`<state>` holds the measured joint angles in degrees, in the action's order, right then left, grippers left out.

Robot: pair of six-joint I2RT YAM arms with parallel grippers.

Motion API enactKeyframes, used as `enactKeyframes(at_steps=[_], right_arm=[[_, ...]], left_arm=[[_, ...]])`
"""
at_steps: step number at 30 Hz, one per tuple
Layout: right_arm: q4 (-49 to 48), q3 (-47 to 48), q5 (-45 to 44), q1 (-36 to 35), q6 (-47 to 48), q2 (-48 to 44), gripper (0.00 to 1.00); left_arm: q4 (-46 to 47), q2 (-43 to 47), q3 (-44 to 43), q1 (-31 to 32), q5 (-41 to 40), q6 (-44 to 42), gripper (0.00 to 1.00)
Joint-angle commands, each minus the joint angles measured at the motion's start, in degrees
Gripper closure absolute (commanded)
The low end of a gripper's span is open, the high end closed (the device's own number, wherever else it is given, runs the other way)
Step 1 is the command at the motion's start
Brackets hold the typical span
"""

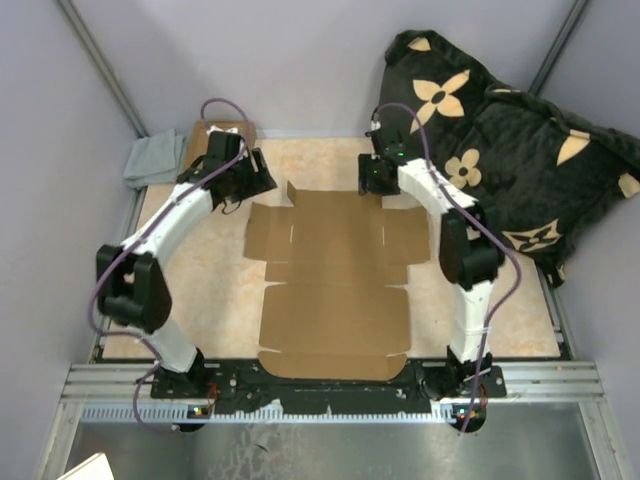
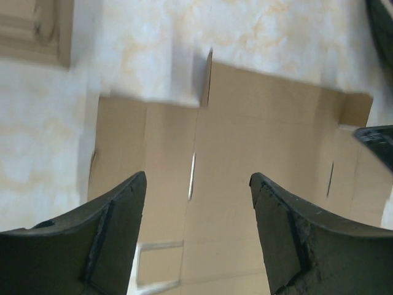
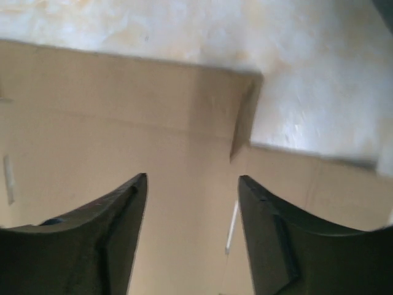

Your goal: Fold the paper box

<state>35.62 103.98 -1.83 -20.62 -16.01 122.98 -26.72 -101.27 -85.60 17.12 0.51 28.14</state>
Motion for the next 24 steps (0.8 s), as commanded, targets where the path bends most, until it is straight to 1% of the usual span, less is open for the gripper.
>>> enactKeyframes(at_steps=[1,2,4,6,8,10,12,15,18,24], right_arm=[[-5.73,-18.92,-1.84,-0.47,-3.39,-22.46,0.33],[-7.9,-25.51,-1.21,-0.47,-4.93,-26.6,0.31],[-12.19,-38.56,1.42,-0.47,-8.01,-35.36,0.3],[-15.98,-49.72,4.67,-0.54,-10.83,-41.7,0.3],[-17.26,-57.78,5.4,-0.56,-13.11,-46.9,0.31],[-18.19,-63.19,5.28,-0.56,-14.6,-51.27,0.32],[-17.86,-65.9,3.47,-0.56,-15.48,-54.13,0.33],[-16.8,-66.28,0.07,-0.56,-15.96,-55.13,0.34],[-15.89,-65.26,-1.38,-0.26,-16.38,-53.1,0.34],[-19.79,-65.68,0.09,0.27,-16.66,-46.85,0.35]], left_arm=[[2.45,12.61,15.6,0.02,-0.09,3.72,0.24],[4.97,15.58,20.59,-0.01,1.42,4.54,0.24],[11.03,21.05,30.39,-0.06,4.75,6.15,0.24],[16.37,25.33,38.39,-0.02,7.22,7.03,0.24],[18.63,28.22,43.4,-0.03,8.23,8.1,0.24],[18.88,29.6,45.91,-0.06,8.25,8.01,0.25],[18.57,30.01,47.02,-0.01,8.48,7.76,0.25],[18.13,29.78,47.66,0.0,9.47,8.07,0.25],[18.29,29.63,48.12,0.01,10.07,8.12,0.26],[17.61,30.62,48.47,-0.07,9.37,7.49,0.26]])
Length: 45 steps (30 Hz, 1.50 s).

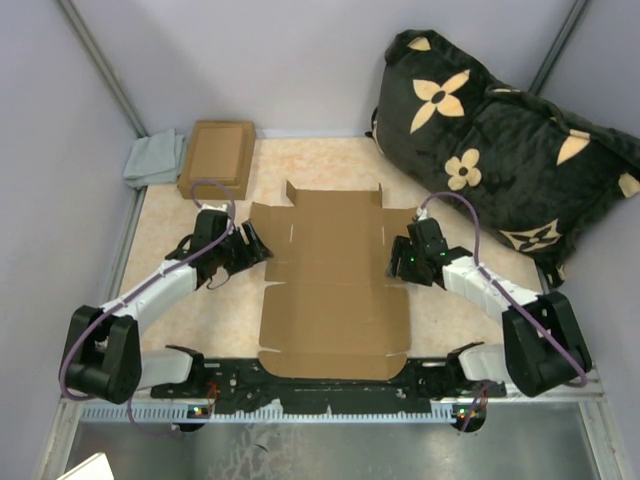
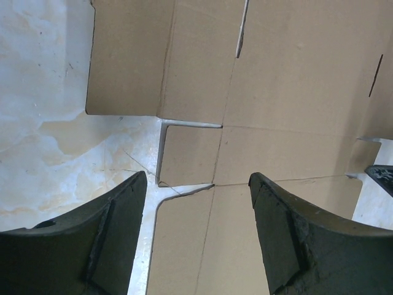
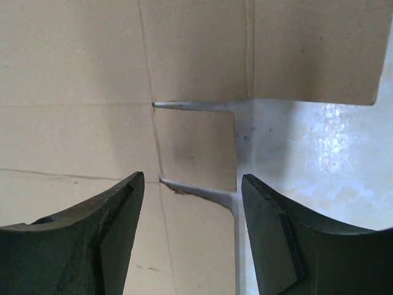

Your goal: Fold the paper box

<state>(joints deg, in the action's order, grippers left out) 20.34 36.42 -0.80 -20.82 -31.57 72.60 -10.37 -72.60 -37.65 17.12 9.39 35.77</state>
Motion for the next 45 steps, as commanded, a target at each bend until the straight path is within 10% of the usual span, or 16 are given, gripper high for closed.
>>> enactKeyframes(at_steps=[1,8,22,45], right_arm=[[-4.79,1.89,-0.96,0.58,-1.1,4.52,0.35],[-7.55,1.37,0.87,0.87,-0.97,7.04,0.41],[-2.7,5.67,-0.44,0.87,2.8,2.29,0.94],[-1.35,9.67,1.42,0.87,7.71,6.8,1.0]], left_arm=[[1.11,2.13,0.55,-0.06,0.33,-0.27,0.26],[0.85,2.41,0.78,0.0,-0.34,-0.44,0.26],[-1.81,-0.49,-0.65,0.0,-2.54,-0.54,0.27],[5.06,-14.19,-2.51,0.22,2.9,-1.78,0.33]])
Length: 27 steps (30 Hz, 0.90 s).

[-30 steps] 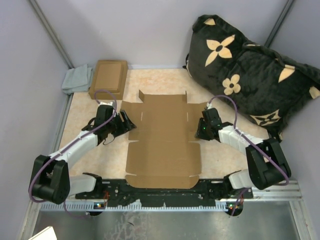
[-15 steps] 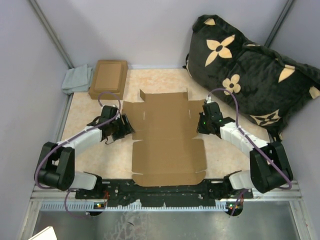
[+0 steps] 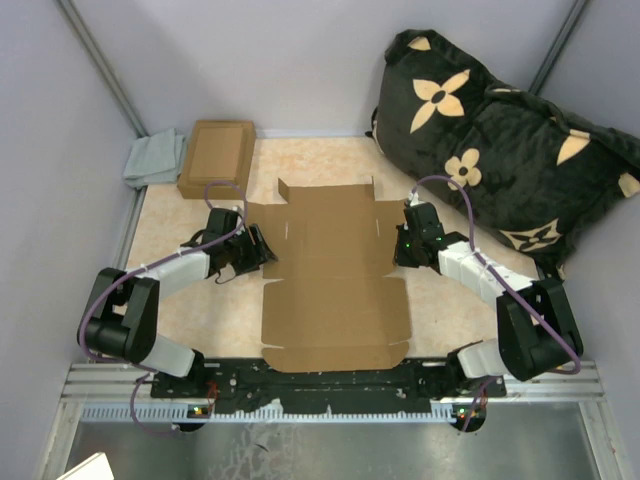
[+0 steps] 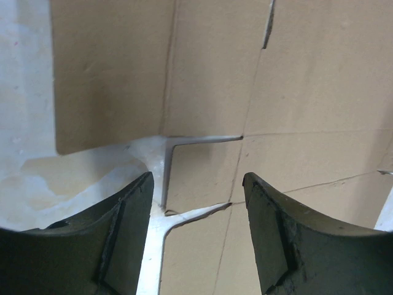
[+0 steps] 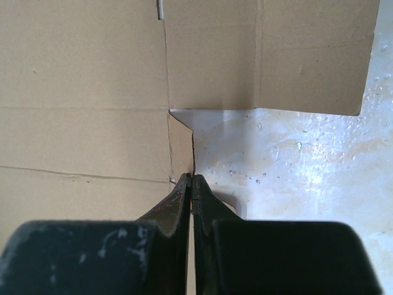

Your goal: Fold the paper box

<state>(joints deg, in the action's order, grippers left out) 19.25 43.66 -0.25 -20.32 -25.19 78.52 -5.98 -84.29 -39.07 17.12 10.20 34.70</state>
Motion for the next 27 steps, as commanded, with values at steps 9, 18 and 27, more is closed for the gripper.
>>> enactKeyframes(at_steps=[9,18,27], right_arm=[[-1.14,2.96,2.84,0.37,1.42,1.89,0.98],[-1.4,3.19,4.12,0.36,1.55,2.02,0.97],[-2.33,3.1,5.31,-0.5,1.2,3.27,0.95]], left_arm=[[0.94,-0.15,-1.45,0.96,5.15,-0.52,0.35],[-0.34,5.7,-2.95,1.96,7.54,1.92,0.36],[3.45,3.55,-3.9,5.86,8.19,4.7,0.37]])
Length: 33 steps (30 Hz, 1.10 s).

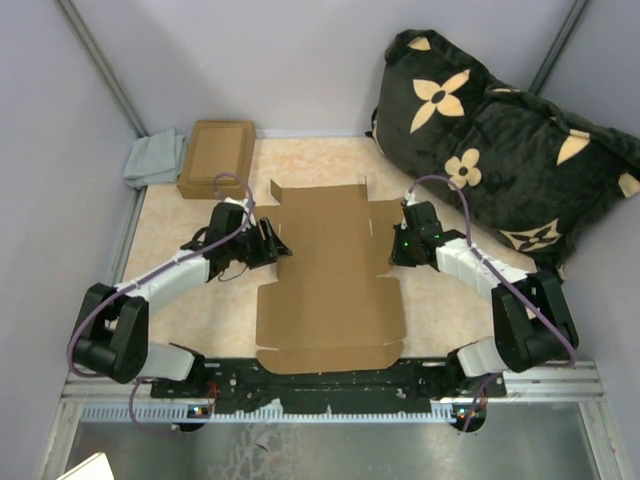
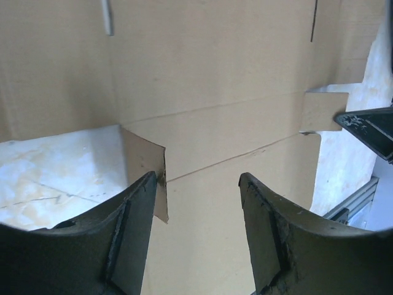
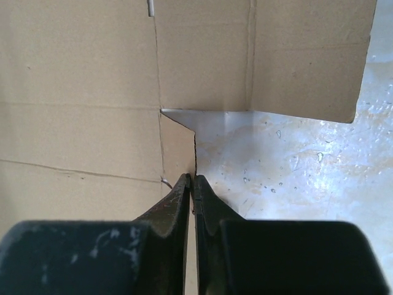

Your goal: Fold the paper box

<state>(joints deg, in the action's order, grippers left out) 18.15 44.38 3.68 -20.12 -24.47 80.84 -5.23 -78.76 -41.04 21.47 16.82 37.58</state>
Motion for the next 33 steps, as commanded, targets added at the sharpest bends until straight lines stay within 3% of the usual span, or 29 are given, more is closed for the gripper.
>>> enactKeyframes(at_steps=[1,6,12,15,33], right_arm=[[-1.29,2.44,1.4,-0.83,0.47,1.17,0.94],[-1.4,2.71,1.66,-1.28,0.61,2.11,0.88],[-1.79,3.61,2.63,-2.42,1.32,2.05,0.66],[-1.72,4.85,2.96,-3.47,1.84,2.19,0.61],[-4.28,9.66,6.9,-10.25,1.83,13.12,0.61]], left_arm=[[3.16,-3.08,-2.14,1.93,1.51,1.88,0.37],[3.94,-8.06,-3.09,2.97,1.33,1.8,0.37],[4.03,-11.13,-3.13,3.22,0.83,1.47,0.38],[3.91,-11.94,-2.89,3.21,0.43,1.42,0.38],[4.24,-12.36,-0.56,3.26,-0.26,1.79,0.38]])
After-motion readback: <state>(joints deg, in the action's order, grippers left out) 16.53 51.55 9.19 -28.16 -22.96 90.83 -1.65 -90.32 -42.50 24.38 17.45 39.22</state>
